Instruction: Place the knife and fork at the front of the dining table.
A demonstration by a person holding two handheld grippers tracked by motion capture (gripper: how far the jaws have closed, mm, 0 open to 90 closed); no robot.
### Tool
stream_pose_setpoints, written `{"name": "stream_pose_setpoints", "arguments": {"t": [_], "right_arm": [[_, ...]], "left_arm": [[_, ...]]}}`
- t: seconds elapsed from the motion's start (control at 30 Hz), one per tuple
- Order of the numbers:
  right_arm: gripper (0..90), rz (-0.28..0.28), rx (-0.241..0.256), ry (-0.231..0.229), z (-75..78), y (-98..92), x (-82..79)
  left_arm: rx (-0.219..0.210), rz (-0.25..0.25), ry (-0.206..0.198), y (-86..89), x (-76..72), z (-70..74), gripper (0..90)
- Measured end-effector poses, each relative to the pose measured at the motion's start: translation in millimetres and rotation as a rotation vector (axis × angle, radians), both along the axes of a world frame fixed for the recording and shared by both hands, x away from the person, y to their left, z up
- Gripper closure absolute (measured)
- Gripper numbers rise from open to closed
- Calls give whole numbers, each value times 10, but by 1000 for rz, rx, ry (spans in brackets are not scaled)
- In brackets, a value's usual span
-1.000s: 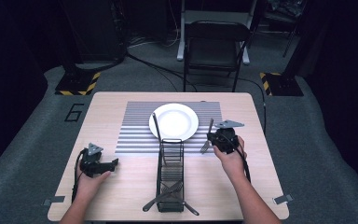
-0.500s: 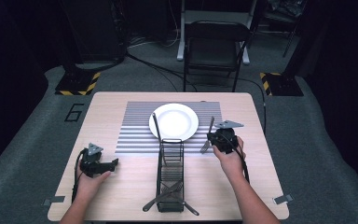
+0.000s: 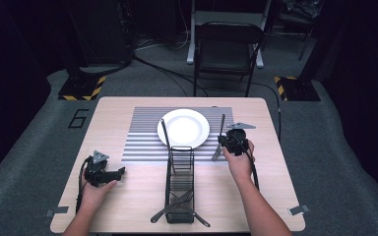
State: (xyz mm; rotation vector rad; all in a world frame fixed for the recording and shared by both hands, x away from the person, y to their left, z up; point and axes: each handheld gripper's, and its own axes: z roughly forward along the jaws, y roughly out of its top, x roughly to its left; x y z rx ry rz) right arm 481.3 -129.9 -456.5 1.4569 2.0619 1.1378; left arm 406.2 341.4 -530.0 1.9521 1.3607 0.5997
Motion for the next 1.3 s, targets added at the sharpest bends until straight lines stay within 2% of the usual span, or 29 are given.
{"name": "stream_pose_setpoints", "arguments": {"t": [0.07, 0.2, 0.63, 0.87, 1.1, 1.3], "right_arm": [[868, -21, 31, 19, -13, 2, 32], [869, -45, 44, 25, -46, 12, 89], [875, -98, 21, 31, -65, 108, 208], [876, -142, 65, 76, -115, 75, 289], [876, -152, 44, 96, -152, 116, 396], [874, -192, 96, 134, -249, 68, 466]], "left_arm": [[-1, 0, 1, -1, 1, 0, 127], [0, -1, 1, -1, 1, 0, 128], [0, -4, 3, -2, 3, 3, 131], [3, -8, 10, 0, 5, 10, 133], [3, -8, 11, -1, 6, 10, 134], [3, -8, 11, -1, 5, 10, 134]]}}
